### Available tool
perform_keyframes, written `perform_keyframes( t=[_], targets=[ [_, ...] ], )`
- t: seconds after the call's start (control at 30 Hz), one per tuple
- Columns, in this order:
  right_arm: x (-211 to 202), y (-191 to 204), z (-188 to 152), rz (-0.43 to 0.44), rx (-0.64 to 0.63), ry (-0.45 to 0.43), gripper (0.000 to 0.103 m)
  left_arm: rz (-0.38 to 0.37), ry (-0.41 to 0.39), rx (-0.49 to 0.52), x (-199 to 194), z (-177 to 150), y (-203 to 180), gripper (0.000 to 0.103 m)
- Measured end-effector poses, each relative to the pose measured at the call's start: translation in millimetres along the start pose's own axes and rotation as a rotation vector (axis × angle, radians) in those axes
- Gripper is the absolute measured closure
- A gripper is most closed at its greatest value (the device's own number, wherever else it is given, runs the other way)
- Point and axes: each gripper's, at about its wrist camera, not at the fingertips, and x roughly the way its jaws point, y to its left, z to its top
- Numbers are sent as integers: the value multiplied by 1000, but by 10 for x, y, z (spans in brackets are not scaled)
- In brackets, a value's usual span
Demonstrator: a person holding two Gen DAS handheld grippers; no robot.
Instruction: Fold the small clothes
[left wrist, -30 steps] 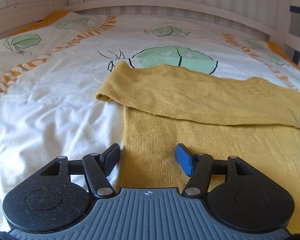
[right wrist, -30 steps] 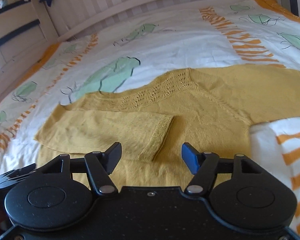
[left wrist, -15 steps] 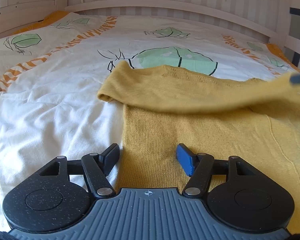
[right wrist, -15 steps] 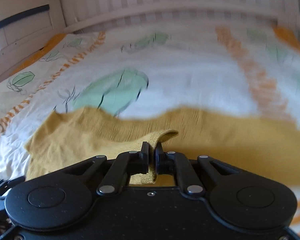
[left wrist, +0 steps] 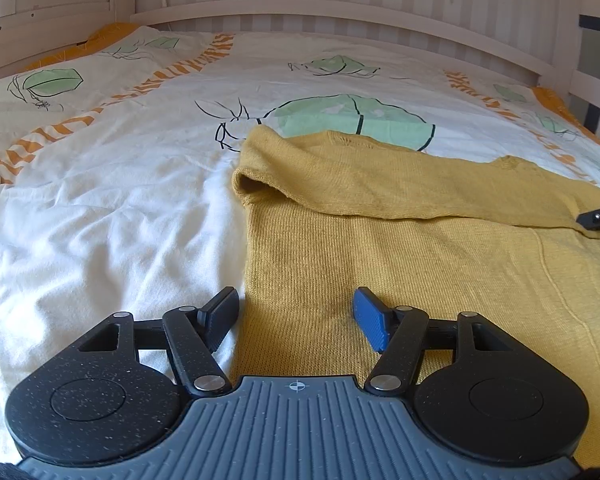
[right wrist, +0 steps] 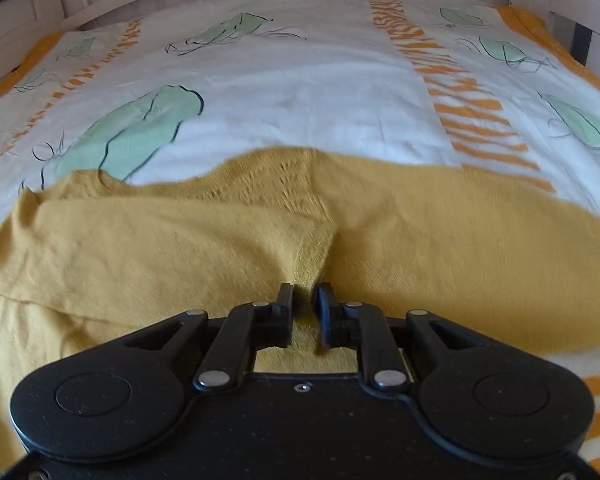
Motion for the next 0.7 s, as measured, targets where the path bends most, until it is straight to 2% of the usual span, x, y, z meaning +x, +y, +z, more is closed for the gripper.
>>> perform_keyframes(
  t=[0.13,0.27,0.37,0.57,0.7],
  targets=[
    [-47,8,-35,0,-16,-13,79,-9,17,-1,-5,37,-4,40],
    [-31,38,-44,-5,-43,-16,78,-39,93,-29,-21,226,86,41],
    [-26,24,-62,3,-45,-28,78,-48,78,-33,-35,452,150,41],
    [-37,11,-52,18,-50,-34,79,3,42,-61,225,941,301,40],
    [-65,32,-43,24,-79,-38,88,63,83,-111,554,1049,444,40]
  ],
)
